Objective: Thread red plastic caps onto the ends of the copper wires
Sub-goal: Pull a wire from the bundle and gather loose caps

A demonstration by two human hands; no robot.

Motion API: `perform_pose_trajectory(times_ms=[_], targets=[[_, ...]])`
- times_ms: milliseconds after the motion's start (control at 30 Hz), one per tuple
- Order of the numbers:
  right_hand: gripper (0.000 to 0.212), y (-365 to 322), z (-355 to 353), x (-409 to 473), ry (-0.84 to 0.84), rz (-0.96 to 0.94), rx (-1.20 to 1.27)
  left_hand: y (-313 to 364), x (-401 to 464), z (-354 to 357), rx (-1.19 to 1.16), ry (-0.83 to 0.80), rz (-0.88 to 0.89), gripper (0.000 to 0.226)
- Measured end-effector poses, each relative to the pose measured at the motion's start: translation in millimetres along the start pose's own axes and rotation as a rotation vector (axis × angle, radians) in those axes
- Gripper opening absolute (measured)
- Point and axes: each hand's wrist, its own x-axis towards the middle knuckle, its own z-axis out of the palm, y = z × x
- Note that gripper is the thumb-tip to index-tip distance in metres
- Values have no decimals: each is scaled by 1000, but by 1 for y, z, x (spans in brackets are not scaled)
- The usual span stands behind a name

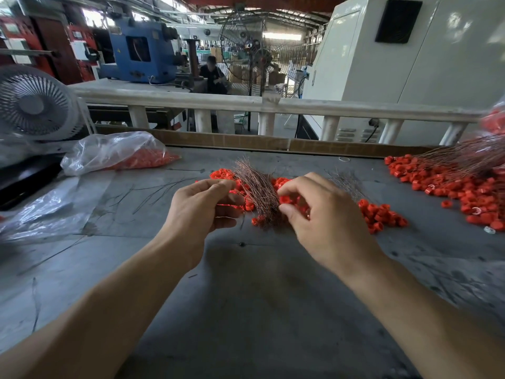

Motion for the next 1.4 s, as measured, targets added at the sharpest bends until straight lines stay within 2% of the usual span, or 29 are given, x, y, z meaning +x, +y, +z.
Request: perform_pose_trajectory(times_ms=[100, 233, 433, 600, 700, 833, 900, 1000, 1100, 1233, 1400], targets=[[12, 19, -3, 4, 78, 143, -151, -4, 1, 0, 90, 14, 28, 12], [10, 45, -15, 8, 77, 352, -324, -12, 5, 0, 260, 17, 106, 13], [10, 64, -28, 9, -24, 552, -513, -21, 13, -8, 528, 33, 210, 15], [27, 65, -28, 9, -129, 633, -577, -22, 17, -11, 676, 72, 235, 15], [33, 62, -25, 9, -115, 565, -558, -22, 18, -12, 787, 89, 261, 12], [23, 50, -18, 10, -14, 377, -427, -22, 13, -6, 892, 33, 358, 9], [15, 42, -13, 10, -5, 303, -335, -22, 8, -1, 924, -11, 374, 23], [7, 33, -6, 7, -29, 234, -225, -23, 2, 8, 1083, -60, 351, 41], [5, 26, -3, 6, -68, 188, -163, -21, -2, 11, 1223, -66, 335, 36], [6, 17, 0, 5, -111, 123, -86, -18, -4, 11, 1225, -87, 323, 24], [17, 7, 5, 2, -209, -1, 12, -15, -7, 11, 1217, -109, 351, 30]])
